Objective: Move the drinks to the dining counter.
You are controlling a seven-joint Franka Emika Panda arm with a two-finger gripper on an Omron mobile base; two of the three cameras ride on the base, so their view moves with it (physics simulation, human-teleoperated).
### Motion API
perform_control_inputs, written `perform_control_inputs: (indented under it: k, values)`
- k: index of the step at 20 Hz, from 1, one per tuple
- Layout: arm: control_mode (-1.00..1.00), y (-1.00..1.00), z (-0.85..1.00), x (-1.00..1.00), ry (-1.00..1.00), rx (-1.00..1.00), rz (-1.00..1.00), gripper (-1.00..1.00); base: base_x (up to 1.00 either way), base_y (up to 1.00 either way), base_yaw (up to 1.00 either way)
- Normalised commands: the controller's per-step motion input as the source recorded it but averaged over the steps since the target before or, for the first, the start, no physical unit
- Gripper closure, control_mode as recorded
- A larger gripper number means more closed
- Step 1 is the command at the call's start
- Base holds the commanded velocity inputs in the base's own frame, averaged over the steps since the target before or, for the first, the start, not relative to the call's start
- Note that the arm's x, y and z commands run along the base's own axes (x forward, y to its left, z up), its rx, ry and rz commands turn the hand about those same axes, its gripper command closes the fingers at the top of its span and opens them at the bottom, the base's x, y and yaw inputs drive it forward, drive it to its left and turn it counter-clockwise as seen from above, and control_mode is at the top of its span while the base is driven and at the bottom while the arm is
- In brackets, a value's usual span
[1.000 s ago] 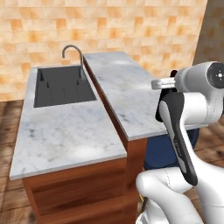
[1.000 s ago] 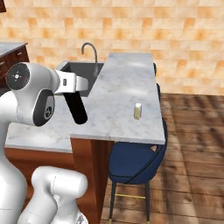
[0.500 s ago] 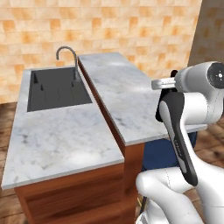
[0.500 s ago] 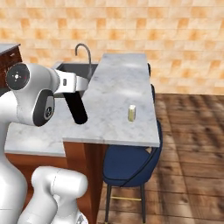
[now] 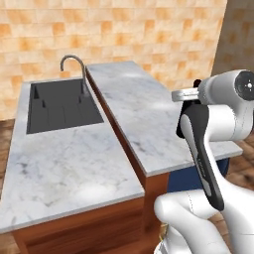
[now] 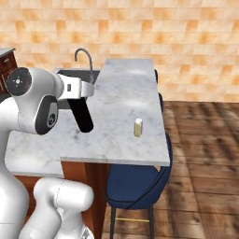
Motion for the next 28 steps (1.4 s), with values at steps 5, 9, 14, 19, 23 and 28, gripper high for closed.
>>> perform_control_inputs:
  k: [5, 9, 14, 19, 23, 28]
  values:
    - [1.0, 0.0, 0.0, 0.0, 0.0, 0.0, 0.0, 1.0, 0.37, -0.14, -0.05]
    - [1.0, 0.0, 0.0, 0.0, 0.0, 0.0, 0.0, 1.0, 0.37, -0.15, -0.05]
    - [1.0, 0.0, 0.0, 0.0, 0.0, 0.0, 0.0, 1.0, 0.39, -0.15, -0.05]
    - [1.0, 0.0, 0.0, 0.0, 0.0, 0.0, 0.0, 1.0, 0.2, 0.0, -0.03]
    - [1.0, 0.0, 0.0, 0.0, 0.0, 0.0, 0.0, 1.0, 0.02, 0.0, -0.01]
    - [1.0, 0.0, 0.0, 0.0, 0.0, 0.0, 0.0, 1.0, 0.0, 0.0, 0.0]
